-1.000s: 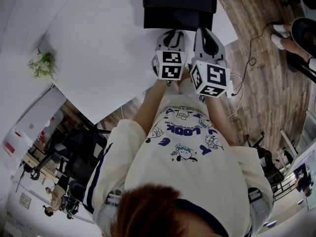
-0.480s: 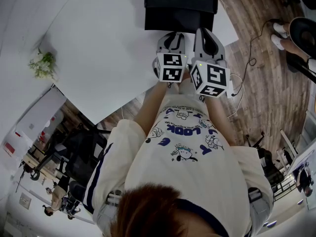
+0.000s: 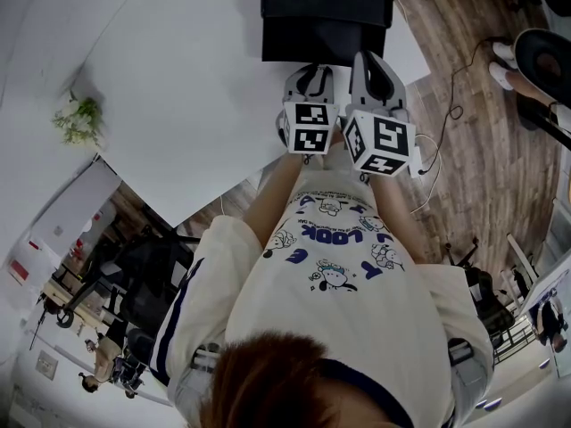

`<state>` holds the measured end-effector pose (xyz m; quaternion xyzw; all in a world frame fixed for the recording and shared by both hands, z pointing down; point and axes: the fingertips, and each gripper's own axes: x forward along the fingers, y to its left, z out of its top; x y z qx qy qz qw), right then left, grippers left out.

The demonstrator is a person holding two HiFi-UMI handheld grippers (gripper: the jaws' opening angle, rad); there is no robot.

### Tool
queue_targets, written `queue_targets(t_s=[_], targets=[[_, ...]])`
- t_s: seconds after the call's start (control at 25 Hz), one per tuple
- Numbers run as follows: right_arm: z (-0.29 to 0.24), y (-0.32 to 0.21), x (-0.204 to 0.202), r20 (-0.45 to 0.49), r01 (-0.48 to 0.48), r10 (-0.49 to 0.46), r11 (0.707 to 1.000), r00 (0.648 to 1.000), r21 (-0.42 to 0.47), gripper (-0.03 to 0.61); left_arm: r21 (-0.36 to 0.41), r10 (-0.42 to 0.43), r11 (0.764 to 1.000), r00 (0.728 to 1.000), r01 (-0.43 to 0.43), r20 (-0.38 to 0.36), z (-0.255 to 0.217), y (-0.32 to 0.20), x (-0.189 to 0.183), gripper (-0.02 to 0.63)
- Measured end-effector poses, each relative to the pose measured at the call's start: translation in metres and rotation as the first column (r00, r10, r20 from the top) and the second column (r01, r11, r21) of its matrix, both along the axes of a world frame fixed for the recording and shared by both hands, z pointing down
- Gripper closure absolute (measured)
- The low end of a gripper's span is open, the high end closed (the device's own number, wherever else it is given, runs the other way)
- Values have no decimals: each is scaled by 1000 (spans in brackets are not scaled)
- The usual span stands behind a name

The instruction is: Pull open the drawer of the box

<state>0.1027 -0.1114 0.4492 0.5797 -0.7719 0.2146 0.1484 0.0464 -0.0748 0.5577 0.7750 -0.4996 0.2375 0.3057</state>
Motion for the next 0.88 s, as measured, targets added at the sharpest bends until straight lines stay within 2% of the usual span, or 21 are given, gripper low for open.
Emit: queue_targets(t_s=[0.88], targets=[[-1, -6, -2, 4, 7, -7, 1000, 1000, -2, 535, -18, -18, 1000, 1000, 18, -7, 1, 6, 1, 538]])
